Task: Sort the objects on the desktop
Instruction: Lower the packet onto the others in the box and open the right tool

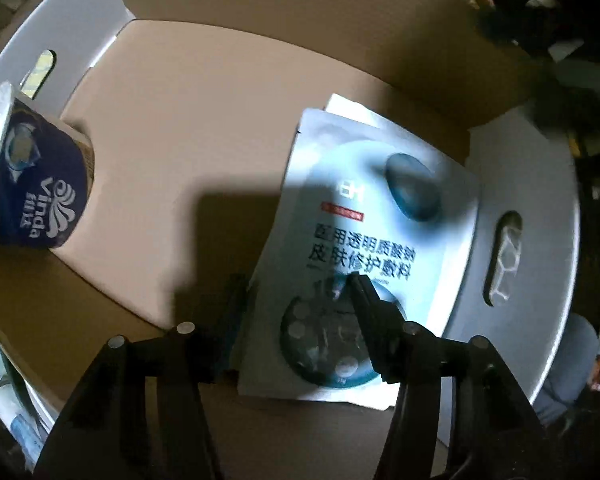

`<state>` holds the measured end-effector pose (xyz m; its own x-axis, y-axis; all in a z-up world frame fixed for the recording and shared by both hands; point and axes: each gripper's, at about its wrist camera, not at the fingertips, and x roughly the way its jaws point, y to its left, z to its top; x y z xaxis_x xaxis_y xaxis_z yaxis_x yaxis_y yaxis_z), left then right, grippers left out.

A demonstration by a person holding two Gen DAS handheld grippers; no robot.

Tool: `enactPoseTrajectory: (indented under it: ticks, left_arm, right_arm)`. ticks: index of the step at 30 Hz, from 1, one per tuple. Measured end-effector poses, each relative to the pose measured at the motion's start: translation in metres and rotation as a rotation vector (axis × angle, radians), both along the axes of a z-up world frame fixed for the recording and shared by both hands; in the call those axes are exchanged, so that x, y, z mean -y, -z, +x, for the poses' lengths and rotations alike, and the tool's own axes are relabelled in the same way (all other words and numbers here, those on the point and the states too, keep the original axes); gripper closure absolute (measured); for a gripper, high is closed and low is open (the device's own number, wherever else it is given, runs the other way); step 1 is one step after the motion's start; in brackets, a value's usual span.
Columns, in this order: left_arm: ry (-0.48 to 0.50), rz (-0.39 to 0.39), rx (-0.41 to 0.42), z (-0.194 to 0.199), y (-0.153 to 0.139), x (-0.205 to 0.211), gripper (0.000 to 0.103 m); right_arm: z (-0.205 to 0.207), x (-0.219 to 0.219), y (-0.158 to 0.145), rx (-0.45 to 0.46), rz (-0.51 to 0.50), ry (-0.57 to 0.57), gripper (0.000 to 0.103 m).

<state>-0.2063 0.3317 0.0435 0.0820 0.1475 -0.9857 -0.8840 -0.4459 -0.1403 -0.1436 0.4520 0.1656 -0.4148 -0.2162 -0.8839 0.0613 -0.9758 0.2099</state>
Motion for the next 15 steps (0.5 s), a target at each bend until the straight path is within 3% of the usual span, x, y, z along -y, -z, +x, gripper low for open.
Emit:
enactPoseTrajectory:
  ticks: [8,11,15]
  left_arm:
    - [0.020,0.054,0.012,0.000,-0.016,0.008,0.050]
    - [0.025,0.106,0.042,-0.001,-0.027,0.014,0.050]
    - [0.028,0.191,0.053,0.004,-0.049,0.031,0.050]
  right_arm:
    - [-0.066,0.006,0.046,0.143,0.012,0.022,0.045]
    - [-0.078,0.011,0.062,0.181,-0.015,0.022,0.045]
    - [-0.091,0.019,0.084,0.237,0.029,0.003,0.045]
